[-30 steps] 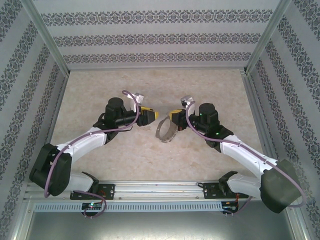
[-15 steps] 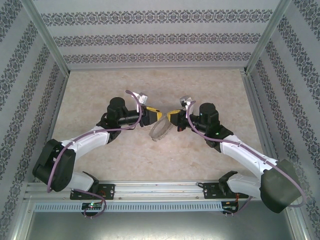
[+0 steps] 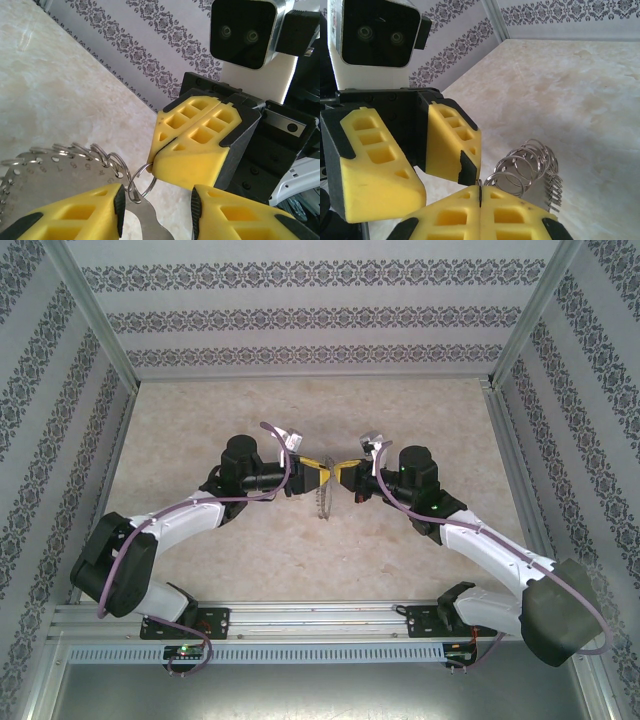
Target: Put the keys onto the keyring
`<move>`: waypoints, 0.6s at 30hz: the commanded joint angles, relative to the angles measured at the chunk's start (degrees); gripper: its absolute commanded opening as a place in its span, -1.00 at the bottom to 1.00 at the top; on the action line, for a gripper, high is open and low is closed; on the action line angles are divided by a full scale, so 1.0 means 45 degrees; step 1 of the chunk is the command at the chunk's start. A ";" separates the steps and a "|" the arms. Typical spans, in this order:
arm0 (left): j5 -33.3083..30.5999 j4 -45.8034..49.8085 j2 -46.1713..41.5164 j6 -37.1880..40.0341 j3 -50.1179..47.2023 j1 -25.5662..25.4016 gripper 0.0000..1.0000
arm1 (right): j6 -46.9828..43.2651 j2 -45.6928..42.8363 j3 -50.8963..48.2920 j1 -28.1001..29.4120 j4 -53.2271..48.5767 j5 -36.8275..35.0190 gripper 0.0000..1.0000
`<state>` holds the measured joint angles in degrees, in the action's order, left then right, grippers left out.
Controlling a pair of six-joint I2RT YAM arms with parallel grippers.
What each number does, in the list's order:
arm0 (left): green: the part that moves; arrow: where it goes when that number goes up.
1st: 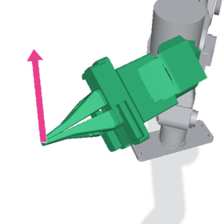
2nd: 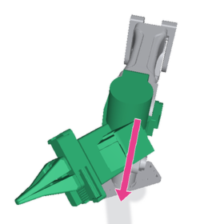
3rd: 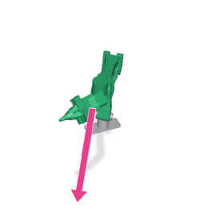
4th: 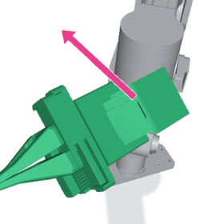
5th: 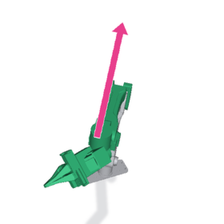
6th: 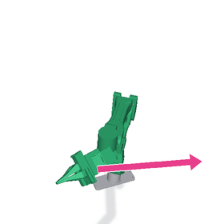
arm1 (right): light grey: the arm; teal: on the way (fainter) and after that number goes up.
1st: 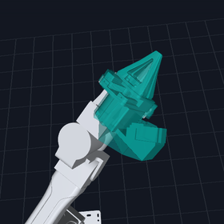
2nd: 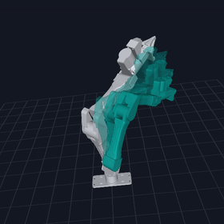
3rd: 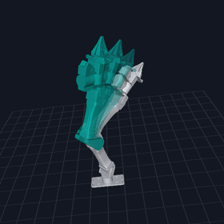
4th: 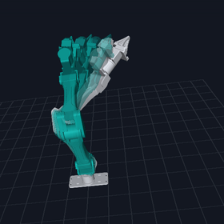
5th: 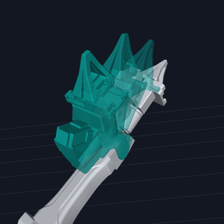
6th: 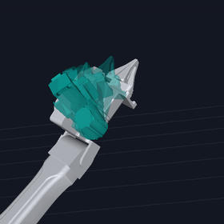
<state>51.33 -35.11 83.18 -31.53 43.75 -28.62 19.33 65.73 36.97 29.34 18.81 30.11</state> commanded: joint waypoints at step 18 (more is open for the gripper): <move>0.0515 -0.1491 0.0429 -0.0332 0.0487 -0.0534 -0.40 | 0.0069 -0.0312 0.0105 -0.0105 0.0713 0.0166 -1.00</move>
<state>52.49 -37.36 84.77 -32.49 44.66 -30.15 19.35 65.60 36.99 29.34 19.11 30.11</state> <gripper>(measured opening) 0.293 0.066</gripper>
